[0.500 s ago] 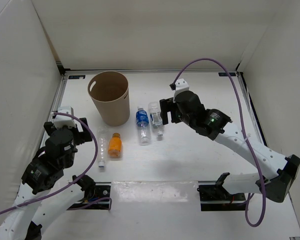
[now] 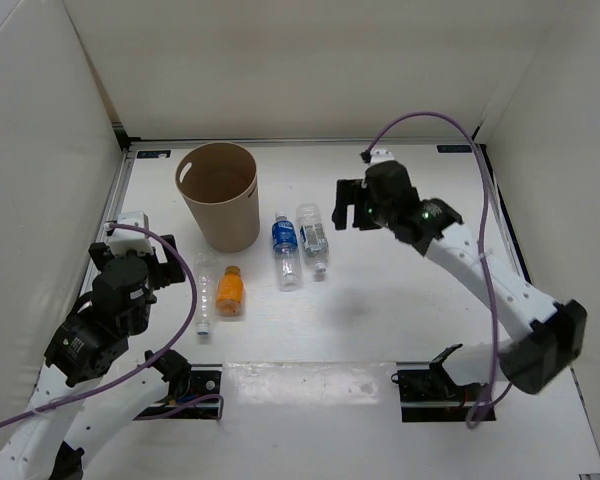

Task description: Put the plastic bottles in the bin

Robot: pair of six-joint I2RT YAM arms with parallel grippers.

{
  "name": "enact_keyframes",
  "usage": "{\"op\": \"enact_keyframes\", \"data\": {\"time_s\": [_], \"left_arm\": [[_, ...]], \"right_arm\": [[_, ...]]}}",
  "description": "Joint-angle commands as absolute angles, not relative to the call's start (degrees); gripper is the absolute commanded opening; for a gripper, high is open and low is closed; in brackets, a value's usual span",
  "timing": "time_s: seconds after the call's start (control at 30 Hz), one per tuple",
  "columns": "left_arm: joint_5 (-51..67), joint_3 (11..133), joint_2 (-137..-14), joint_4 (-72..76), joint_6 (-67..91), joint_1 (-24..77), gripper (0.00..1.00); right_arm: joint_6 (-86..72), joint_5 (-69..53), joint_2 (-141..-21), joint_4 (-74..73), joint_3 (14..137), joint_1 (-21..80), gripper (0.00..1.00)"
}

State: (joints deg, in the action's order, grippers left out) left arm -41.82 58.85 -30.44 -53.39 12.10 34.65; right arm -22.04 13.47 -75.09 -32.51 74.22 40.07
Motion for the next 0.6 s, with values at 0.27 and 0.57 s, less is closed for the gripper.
{"op": "enact_keyframes", "data": {"time_s": [0.27, 0.57], "left_arm": [[-42.6, 58.9, -30.3, -53.2, 12.6, 34.5, 1.00], [-42.6, 58.9, -30.1, -53.0, 12.5, 34.7, 1.00]], "right_arm": [[-22.1, -3.5, -109.6, -47.7, 102.4, 31.8, 0.90], [-21.8, -6.1, -123.8, -50.4, 112.1, 33.7, 0.90]]}}
